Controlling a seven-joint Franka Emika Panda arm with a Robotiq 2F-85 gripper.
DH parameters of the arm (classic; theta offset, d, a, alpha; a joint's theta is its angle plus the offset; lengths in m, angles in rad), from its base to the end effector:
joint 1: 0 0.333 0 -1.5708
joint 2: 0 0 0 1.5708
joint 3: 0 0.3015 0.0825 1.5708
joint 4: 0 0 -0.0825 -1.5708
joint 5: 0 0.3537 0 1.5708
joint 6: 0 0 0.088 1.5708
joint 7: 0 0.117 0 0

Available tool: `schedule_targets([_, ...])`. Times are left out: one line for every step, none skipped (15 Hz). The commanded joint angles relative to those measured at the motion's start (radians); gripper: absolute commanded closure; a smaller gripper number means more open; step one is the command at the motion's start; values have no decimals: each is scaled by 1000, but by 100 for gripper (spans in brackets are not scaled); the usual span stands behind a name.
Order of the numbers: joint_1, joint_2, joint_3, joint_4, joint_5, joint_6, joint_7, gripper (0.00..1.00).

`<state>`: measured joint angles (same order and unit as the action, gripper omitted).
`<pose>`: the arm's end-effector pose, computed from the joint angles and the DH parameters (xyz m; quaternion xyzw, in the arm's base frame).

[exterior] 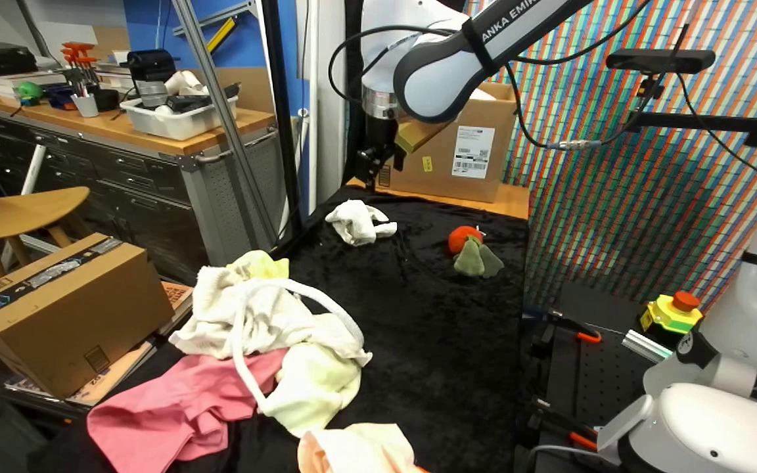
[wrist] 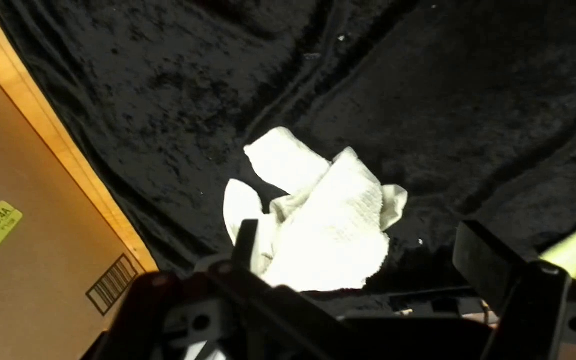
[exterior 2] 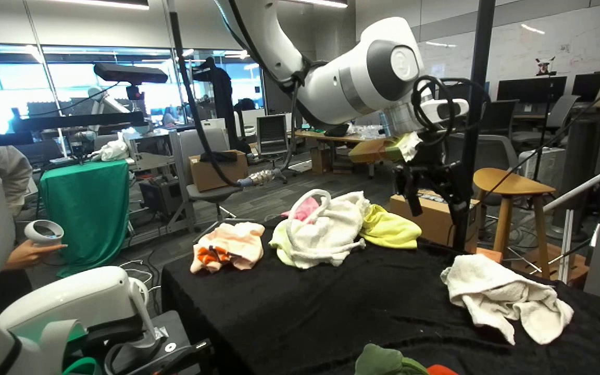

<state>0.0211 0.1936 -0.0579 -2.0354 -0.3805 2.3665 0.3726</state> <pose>0.5727 -0.0272 0.3594 0.9840 -0.0750 0.0906 0.1335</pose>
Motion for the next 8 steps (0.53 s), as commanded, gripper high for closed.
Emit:
schedule_targets([-24,69,-20,26,31,52,-62,0])
schedule_targets([-32,87,-23,27,38,71,-85,0])
schedule_targets([-36,107,-27,32,41,88,-100,0])
schedule_targets([-41,124,-27,36,50,104,-127,0])
schedule_targets([-46,145,-29,44,52,121,-148,0])
schedule_targets([-52,166,-28,52,62,136,-180,0])
schedule_targets([-61,186,-25,63,76,150,-214,0])
schedule_targets([-69,207,-21,74,94,164,-250,0])
